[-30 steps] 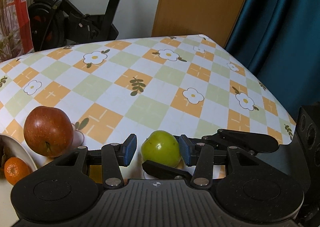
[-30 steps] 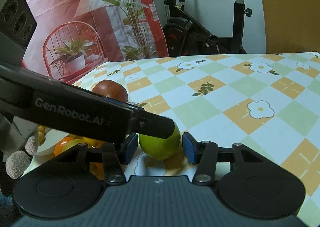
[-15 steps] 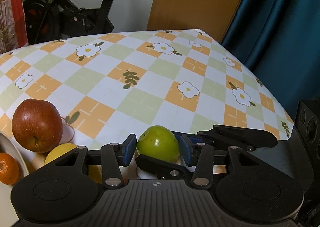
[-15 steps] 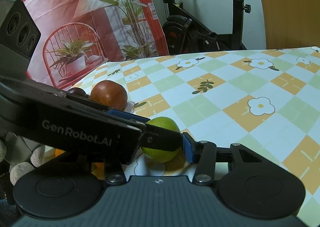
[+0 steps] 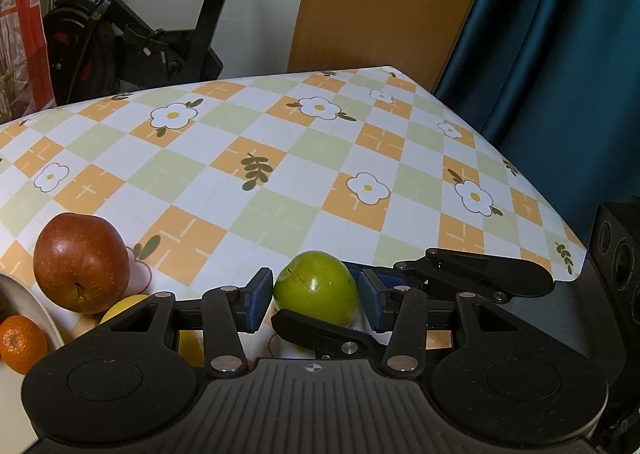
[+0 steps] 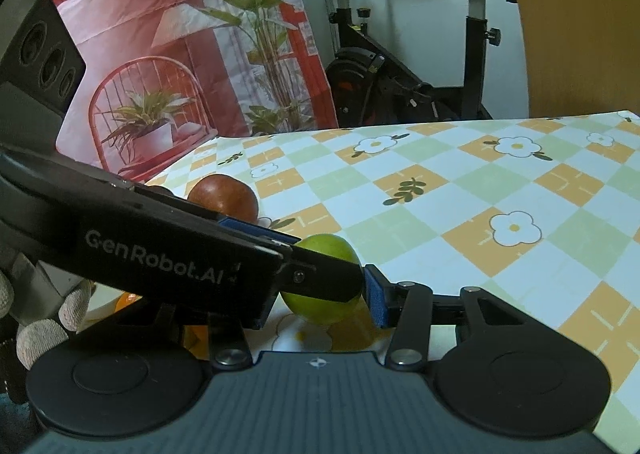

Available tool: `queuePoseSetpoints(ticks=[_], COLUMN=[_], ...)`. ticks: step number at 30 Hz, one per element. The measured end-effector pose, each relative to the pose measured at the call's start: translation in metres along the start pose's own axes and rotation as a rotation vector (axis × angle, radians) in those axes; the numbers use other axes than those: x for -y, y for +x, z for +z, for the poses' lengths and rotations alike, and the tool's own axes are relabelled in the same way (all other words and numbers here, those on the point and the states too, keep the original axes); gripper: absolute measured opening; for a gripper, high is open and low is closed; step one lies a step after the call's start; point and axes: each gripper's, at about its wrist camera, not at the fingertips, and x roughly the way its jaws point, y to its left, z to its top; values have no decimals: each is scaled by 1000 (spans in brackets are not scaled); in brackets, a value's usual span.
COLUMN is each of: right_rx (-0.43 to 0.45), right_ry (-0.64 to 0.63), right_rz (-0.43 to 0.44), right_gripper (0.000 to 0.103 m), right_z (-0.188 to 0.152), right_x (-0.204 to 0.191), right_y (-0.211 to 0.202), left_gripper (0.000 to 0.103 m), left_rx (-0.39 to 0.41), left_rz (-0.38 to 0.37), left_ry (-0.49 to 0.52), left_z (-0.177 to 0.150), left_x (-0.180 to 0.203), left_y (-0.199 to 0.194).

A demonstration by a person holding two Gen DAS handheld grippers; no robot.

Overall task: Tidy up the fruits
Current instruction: 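Lift the green apple and carry it onto the plate with the right gripper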

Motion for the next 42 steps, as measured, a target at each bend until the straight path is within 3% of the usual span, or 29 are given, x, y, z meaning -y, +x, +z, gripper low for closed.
queuePoseSetpoints(ticks=[13, 22, 33, 42], right_rx=[7, -5, -42, -96], right_ry=[-19, -69, -126, -191], right_rz=[3, 26, 104, 167], right_gripper=[49, 49, 49, 49], right_z=[23, 41, 65, 69], right_x=[-21, -50, -99, -142], right_y=[-12, -9, 21, 63], left_gripper=[50, 50, 50, 50], left_rx=[68, 91, 127, 91], left_rz=[3, 14, 60, 96], left_ry=[11, -35, -128, -195], left_z=[7, 5, 2, -13], left_x=[-4, -23, -74, -115], left_y=[-38, -67, -109, -119])
